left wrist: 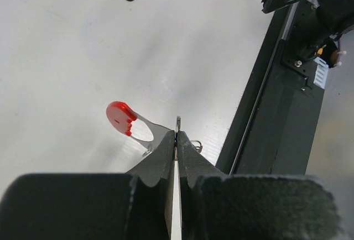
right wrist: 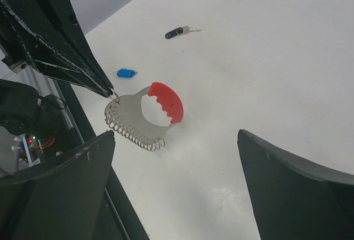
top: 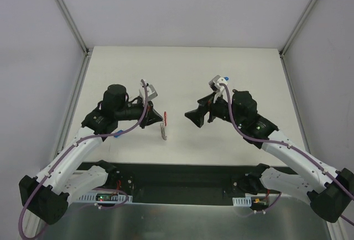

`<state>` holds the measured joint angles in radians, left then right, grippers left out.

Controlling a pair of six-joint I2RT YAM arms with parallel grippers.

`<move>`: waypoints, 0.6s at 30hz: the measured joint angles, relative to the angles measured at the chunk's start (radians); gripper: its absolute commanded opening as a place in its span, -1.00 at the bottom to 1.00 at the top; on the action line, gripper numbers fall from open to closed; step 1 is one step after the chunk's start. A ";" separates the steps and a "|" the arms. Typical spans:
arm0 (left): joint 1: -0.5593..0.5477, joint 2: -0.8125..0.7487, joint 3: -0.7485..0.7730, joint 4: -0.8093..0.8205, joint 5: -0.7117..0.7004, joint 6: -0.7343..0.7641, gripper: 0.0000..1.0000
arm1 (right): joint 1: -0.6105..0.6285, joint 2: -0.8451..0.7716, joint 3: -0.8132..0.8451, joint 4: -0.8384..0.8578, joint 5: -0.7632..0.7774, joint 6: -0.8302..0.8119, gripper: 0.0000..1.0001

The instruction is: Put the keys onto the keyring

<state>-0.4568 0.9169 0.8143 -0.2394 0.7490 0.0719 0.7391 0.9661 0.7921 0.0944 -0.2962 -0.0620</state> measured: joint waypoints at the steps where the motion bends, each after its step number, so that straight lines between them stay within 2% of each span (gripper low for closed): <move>1: -0.005 0.006 0.002 -0.012 -0.011 0.006 -1.00 | 0.000 -0.001 0.002 -0.016 0.006 -0.005 0.92; 11: -0.088 0.060 0.024 -0.117 -0.139 0.066 -1.00 | 0.000 0.001 0.034 -0.138 0.063 -0.042 0.92; 14: -0.097 0.060 0.024 -0.122 -0.152 0.077 -1.00 | 0.000 -0.016 0.015 -0.099 0.040 -0.052 0.92; 18: -0.107 0.059 0.024 -0.126 -0.153 0.095 -1.00 | 0.000 -0.124 -0.077 -0.017 0.038 -0.052 0.92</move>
<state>-0.5636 0.9756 0.8383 -0.3656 0.5964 0.1665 0.7391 0.8421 0.7151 0.0776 -0.2581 -0.1139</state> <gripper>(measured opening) 0.006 0.959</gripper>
